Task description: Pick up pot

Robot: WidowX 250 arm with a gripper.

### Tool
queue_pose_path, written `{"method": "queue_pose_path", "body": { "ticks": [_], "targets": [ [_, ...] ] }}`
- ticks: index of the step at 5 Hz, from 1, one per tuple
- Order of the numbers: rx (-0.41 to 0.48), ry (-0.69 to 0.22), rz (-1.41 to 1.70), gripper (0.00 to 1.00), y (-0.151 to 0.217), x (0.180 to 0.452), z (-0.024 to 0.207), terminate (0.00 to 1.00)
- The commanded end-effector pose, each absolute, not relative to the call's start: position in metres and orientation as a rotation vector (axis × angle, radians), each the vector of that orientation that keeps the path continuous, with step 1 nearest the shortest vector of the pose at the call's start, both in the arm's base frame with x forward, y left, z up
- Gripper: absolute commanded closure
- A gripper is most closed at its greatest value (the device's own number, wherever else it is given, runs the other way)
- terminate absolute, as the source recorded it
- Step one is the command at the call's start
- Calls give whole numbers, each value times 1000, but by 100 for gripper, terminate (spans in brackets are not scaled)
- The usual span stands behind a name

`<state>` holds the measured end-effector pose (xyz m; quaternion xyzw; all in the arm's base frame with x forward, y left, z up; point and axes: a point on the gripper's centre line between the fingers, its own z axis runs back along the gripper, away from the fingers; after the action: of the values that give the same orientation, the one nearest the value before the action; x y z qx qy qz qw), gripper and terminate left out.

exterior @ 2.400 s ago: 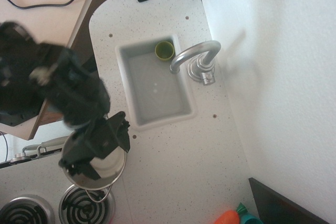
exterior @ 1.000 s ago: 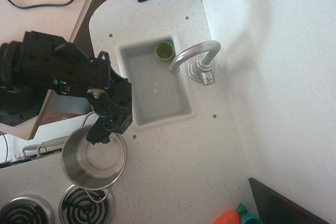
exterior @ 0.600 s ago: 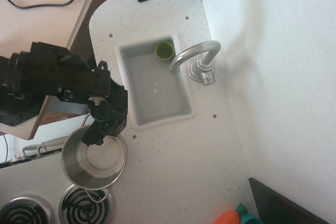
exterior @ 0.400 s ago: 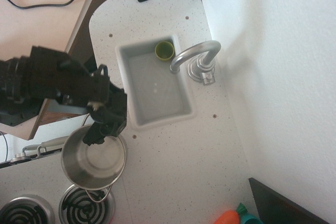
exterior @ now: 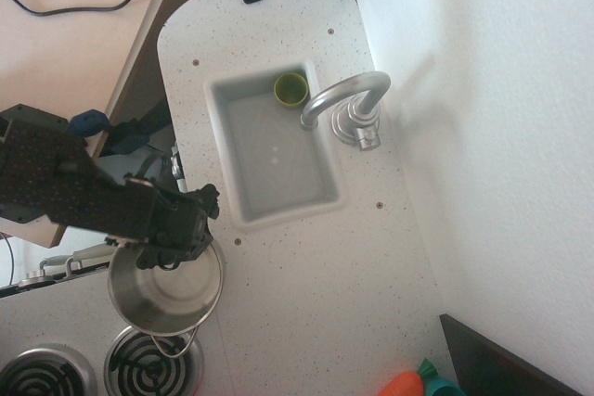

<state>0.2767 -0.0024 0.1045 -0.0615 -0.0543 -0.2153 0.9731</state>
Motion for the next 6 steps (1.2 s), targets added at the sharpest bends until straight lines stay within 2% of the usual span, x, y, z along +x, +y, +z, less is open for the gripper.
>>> {"method": "queue_pose_path", "body": {
  "ticks": [1,2,3,4,6],
  "targets": [
    [-193,-138,-426,0,0,281,99,0],
    [-207,-85,-436,0,-7,275,82,0],
    [-147,-71,-436,0,-7,266,67,0],
    [-150,-126,-400,100,-5,265,66,0],
    [-162,-172,-392,100,-5,268,74,0]
  ]
}}
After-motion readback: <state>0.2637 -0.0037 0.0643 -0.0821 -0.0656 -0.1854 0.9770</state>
